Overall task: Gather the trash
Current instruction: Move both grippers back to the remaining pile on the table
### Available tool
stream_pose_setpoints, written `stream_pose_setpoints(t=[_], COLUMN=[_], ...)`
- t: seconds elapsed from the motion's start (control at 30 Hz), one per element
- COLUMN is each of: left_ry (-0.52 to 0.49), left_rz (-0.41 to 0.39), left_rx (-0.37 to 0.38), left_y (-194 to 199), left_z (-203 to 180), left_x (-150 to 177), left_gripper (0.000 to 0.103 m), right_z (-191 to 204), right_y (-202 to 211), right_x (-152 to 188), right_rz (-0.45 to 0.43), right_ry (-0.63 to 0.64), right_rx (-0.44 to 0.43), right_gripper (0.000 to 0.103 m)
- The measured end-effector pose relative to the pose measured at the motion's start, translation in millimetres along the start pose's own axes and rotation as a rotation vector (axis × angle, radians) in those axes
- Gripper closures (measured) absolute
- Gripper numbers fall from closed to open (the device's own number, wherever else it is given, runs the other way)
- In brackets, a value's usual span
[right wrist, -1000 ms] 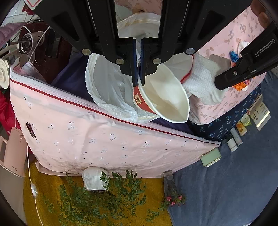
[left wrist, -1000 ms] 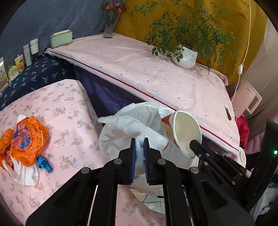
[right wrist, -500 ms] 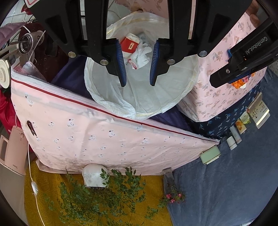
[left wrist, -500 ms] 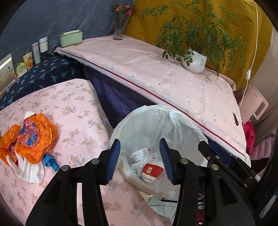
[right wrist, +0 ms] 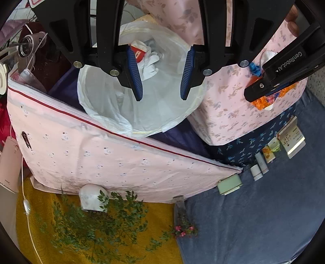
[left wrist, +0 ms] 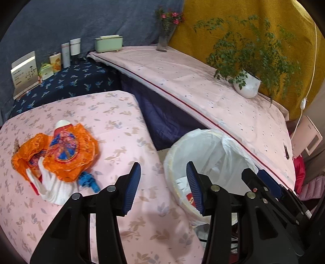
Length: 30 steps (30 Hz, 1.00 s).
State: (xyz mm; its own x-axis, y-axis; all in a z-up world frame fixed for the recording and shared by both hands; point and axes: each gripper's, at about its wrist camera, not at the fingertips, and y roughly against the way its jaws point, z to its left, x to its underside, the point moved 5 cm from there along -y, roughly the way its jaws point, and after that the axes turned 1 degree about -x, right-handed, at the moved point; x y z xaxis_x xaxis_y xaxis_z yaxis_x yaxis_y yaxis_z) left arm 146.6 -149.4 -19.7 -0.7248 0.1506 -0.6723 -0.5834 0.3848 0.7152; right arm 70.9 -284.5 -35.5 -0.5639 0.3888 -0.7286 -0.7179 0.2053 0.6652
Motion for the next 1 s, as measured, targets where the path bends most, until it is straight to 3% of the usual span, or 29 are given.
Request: stream_pose_setpoints(t=[0.3, 0.37, 0.6, 0.67, 0.73, 1.0], left_ry=[0.073, 0.087, 0.144, 0.166, 0.189, 0.26], left_rz=[-0.014, -0.017, -0.013, -0.015, -0.013, 0.05], left_rx=[-0.062, -0.077, -0.126, -0.151, -0.175, -0.239], left_y=[14, 17, 21, 22, 23, 10], left_z=[46, 56, 94, 106, 118, 161], left_x=[4, 6, 15, 19, 24, 52], left_gripper=[0.058, 0.053, 0.048, 0.037, 0.034, 0.034], right_z=[40, 49, 80, 89, 97, 130], right_y=[3, 3, -1, -3, -5, -20], right_x=[8, 10, 20, 23, 27, 49], right_rz=[0.008, 0.014, 0.038, 0.045, 0.053, 0.107], right_ry=[0.058, 0.071, 0.119, 0.134, 0.143, 0.189], right_rx=[-0.045, -0.053, -0.085, -0.094, -0.103, -0.139], right_gripper=[0.061, 0.06, 0.06, 0.059, 0.056, 0.055])
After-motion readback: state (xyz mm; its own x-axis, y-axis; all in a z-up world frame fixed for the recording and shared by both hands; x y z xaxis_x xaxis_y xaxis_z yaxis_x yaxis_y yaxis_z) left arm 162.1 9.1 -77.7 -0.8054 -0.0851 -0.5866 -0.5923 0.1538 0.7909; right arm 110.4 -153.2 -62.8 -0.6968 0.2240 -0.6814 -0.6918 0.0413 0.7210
